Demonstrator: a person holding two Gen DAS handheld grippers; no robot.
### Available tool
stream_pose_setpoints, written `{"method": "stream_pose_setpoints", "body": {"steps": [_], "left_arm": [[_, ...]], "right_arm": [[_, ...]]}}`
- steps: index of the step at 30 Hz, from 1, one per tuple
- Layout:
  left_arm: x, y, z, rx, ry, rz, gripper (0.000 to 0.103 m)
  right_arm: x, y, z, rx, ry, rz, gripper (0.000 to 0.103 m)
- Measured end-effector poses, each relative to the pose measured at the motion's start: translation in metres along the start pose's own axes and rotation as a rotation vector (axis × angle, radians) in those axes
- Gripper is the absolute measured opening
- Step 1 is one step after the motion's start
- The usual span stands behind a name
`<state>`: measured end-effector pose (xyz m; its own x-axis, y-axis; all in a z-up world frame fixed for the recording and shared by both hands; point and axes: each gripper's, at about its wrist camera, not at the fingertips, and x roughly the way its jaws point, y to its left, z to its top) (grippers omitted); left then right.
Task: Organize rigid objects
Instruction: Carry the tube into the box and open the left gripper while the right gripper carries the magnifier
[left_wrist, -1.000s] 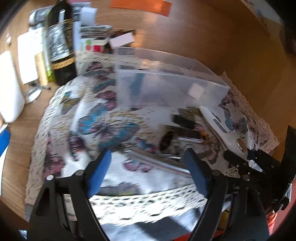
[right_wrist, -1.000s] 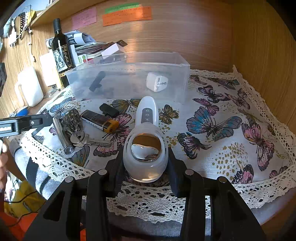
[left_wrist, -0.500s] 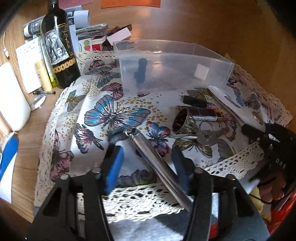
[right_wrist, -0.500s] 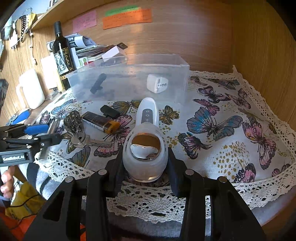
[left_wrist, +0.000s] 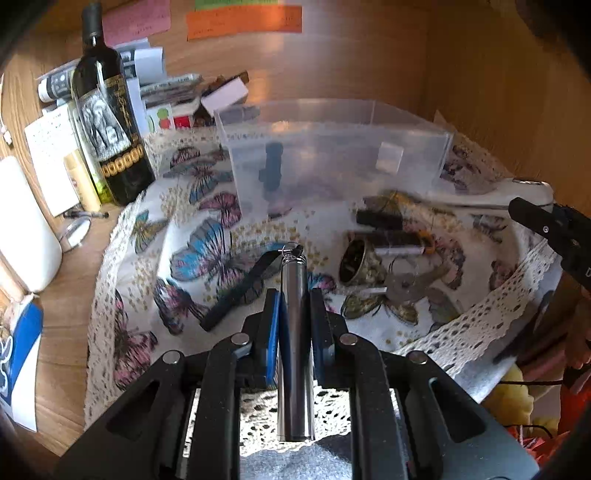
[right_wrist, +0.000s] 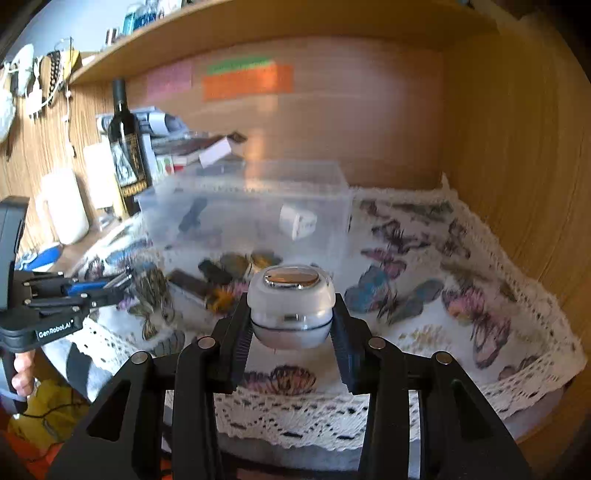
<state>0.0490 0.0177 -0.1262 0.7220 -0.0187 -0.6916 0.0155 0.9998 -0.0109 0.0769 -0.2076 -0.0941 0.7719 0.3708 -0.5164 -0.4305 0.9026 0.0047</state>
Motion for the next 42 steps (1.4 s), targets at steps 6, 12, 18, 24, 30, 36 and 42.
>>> {"method": "stream_pose_setpoints", "body": {"steps": [6, 12, 18, 24, 30, 36, 42], "left_arm": [[-0.021, 0.005, 0.021, -0.011, -0.075, -0.03, 0.015], [-0.033, 0.011, 0.047, -0.027, -0.131, -0.054, 0.015], [-0.033, 0.017, 0.068, -0.031, -0.162, -0.048, 0.015], [-0.029, 0.029, 0.094, -0.053, -0.178, -0.072, 0.015], [-0.021, 0.032, 0.121, -0.048, -0.195, -0.077, 0.015], [-0.004, 0.03, 0.147, -0.022, -0.199, -0.088, 0.015], [0.039, 0.025, 0.155, 0.002, -0.116, -0.103, 0.015]], "right_arm": [[-0.01, -0.001, 0.019, 0.005, -0.068, 0.0, 0.037], [-0.013, -0.005, 0.042, 0.014, -0.115, 0.02, 0.037], [-0.013, -0.012, 0.068, 0.016, -0.147, 0.046, 0.037], [-0.015, -0.013, 0.098, -0.004, -0.199, 0.05, 0.037], [0.001, -0.009, 0.126, -0.024, -0.226, 0.084, 0.037], [0.037, 0.008, 0.136, -0.063, -0.175, 0.12, 0.037], [0.082, 0.022, 0.136, -0.078, -0.09, 0.178, 0.037]]}}
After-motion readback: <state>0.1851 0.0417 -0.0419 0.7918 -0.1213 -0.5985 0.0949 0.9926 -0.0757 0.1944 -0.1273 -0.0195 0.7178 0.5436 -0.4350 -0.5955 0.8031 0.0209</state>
